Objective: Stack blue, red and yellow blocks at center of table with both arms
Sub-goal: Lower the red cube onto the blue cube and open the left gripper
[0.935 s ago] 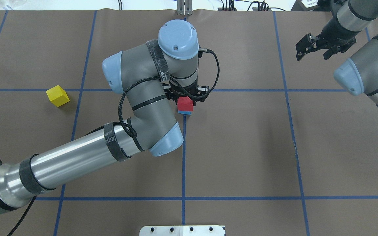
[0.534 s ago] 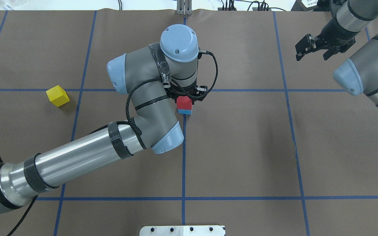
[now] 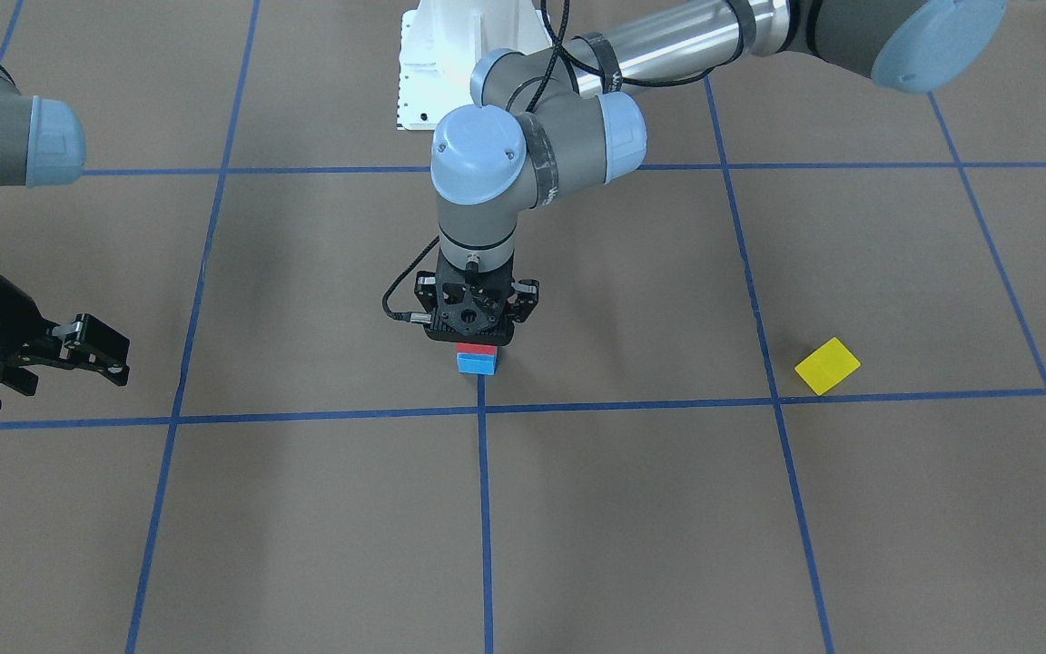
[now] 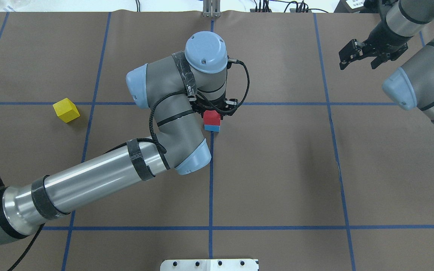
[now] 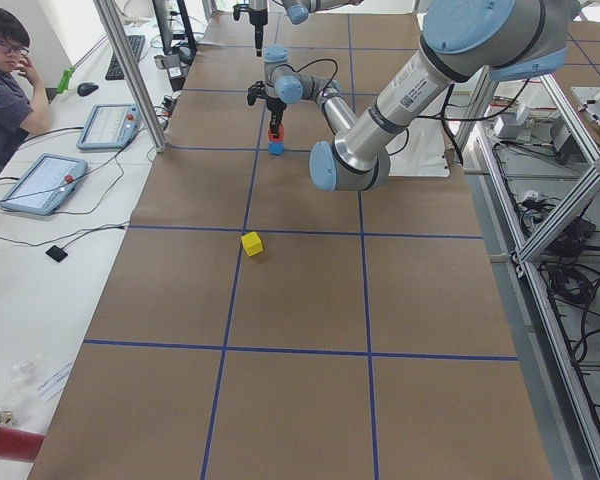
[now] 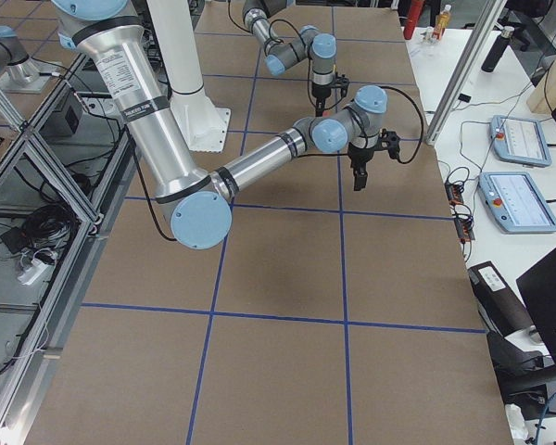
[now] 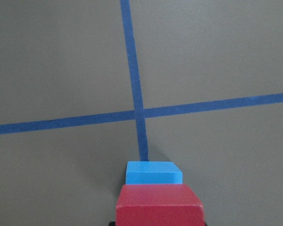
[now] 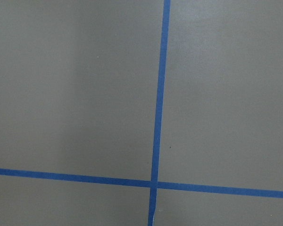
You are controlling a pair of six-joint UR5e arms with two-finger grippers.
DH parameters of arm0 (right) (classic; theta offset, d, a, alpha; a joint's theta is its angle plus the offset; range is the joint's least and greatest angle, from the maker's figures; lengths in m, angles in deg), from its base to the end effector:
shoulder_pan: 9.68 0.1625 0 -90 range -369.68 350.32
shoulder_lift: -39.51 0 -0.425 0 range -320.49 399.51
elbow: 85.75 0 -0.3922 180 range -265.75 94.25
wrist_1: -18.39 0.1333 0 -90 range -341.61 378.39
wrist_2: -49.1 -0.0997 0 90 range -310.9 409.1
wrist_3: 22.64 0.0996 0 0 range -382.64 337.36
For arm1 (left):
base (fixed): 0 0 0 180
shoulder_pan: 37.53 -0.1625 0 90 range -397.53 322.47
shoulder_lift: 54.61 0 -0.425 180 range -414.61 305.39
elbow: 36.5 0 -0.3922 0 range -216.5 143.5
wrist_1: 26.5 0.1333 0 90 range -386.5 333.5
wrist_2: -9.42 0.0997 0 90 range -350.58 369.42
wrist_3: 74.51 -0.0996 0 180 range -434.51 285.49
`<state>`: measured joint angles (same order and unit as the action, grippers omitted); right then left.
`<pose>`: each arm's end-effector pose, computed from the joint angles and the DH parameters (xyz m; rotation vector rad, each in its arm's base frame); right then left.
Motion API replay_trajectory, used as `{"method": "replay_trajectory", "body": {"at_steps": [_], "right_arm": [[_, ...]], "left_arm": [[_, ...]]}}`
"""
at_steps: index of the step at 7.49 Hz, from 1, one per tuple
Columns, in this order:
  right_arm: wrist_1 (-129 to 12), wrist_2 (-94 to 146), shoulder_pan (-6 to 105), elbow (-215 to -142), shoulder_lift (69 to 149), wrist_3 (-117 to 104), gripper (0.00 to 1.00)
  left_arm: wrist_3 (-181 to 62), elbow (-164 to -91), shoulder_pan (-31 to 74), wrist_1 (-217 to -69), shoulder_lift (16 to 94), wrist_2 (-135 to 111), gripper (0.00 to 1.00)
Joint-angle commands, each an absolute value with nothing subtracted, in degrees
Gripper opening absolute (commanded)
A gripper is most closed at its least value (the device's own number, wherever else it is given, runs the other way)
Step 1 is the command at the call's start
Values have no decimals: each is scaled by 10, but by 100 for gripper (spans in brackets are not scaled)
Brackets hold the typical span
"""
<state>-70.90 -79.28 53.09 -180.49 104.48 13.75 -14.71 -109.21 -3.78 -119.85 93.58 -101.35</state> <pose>-0.2319 -0.6069 0.3696 0.0902 -0.8242 -0.0275 0.6058 -0.5226 0.1269 0.1123 0.8296 0.0817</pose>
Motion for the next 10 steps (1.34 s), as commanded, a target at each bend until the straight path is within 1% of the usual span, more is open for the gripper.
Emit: {"method": "replay_trajectory", "body": {"at_steps": [1, 9, 10], "right_arm": [[-709, -793, 532, -1805, 1045, 137, 99], [-710, -794, 532, -1805, 1046, 135, 99], [-710, -793, 532, -1805, 1046, 135, 99]], "left_arm": [[-147, -1088, -38, -1202, 937, -1013, 0], [-165, -1078, -33, -1202, 938, -1005, 0], [-165, -1078, -33, -1202, 939, -1005, 7]]}}
